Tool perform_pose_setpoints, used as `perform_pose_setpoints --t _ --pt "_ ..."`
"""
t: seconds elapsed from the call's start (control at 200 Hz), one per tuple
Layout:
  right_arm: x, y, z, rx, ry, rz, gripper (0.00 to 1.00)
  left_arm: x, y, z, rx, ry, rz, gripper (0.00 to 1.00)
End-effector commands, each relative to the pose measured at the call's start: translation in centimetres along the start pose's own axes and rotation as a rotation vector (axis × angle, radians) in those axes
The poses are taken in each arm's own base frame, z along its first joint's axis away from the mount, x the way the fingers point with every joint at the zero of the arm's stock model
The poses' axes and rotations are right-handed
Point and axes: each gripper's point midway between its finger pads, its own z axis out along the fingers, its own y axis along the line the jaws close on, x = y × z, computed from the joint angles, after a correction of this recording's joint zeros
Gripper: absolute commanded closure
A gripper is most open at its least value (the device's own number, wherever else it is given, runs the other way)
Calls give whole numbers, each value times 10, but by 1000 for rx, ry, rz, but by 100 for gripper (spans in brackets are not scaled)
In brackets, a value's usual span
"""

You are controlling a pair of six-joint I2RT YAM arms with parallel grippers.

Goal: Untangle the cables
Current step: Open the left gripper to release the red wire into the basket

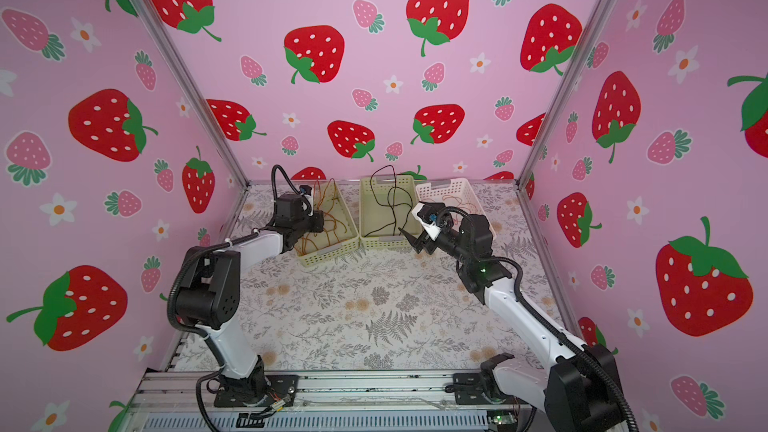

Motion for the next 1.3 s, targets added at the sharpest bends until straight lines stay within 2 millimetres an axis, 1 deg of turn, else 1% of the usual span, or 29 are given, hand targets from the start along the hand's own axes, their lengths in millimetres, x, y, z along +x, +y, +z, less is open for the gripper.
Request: perform_pose_setpoints --t 0.0,0.015,0.035,0.045,0.105,0.16,0.205,0.275,0.385,0.42,0.455,0.48,0.49,0.59,0.645,0.77,0.89,1.016,1.091,1.186,1.281,1.286,1.291 --pt "15 0 2 18 41 20 10 -10 8 4 -31 26 -131 99" --pt "15 -1 2 22 44 21 10 -9 9 5 -36 33 -143 96" --pt "18 -1 2 24 50 23 10 -7 11 7 -42 43 -156 95" --pt "19 -1 2 28 52 23 10 -6 12 8 -43 48 -162 92" --pt "23 -2 1 40 64 25 9 0 14 11 -48 82 -194 85" --pt "28 -4 1 54 78 32 9 2 15 12 -52 102 -220 76" --pt "31 -5 1 65 87 37 8 3 16 12 -55 109 -240 64" --pt "38 -8 1 82 106 49 7 1 18 8 -65 102 -265 50" --pt "47 -16 -1 127 134 75 5 -11 18 -11 -76 59 -271 32" --pt "50 -19 -3 139 140 86 5 -16 17 -19 -71 34 -265 22" --pt "52 -21 -5 147 142 94 5 -23 16 -29 -72 1 -259 7" --pt "53 -22 -6 151 145 98 5 -26 16 -35 -76 -16 -257 1" --pt "53 -22 -6 152 145 99 4 -28 16 -38 -78 -22 -257 0" --pt "58 -25 -10 165 154 105 3 -39 14 -65 -83 -70 -230 1" --pt "60 -27 -13 176 159 105 2 -42 12 -77 -84 -87 -210 1" --pt "65 -33 -17 204 171 112 1 -46 17 -103 -128 -125 -170 1" --pt "67 -38 -21 224 175 121 1 -45 16 -115 -132 -141 -119 1" --pt "69 -40 -25 241 181 139 1 -38 13 -117 -114 -123 -84 0" --pt "72 -42 -28 255 186 150 1 -37 13 -122 -120 -137 -63 1" --pt "79 -48 -35 298 204 181 1 -41 14 -137 -134 -184 2 3" --pt "95 -62 -49 392 237 232 1 -47 14 -161 -160 -285 97 2" --pt "96 -62 -50 397 238 235 1 -52 14 -164 -160 -306 101 2" --pt "96 -64 -51 405 239 238 1 -53 15 -166 -166 -314 105 2"
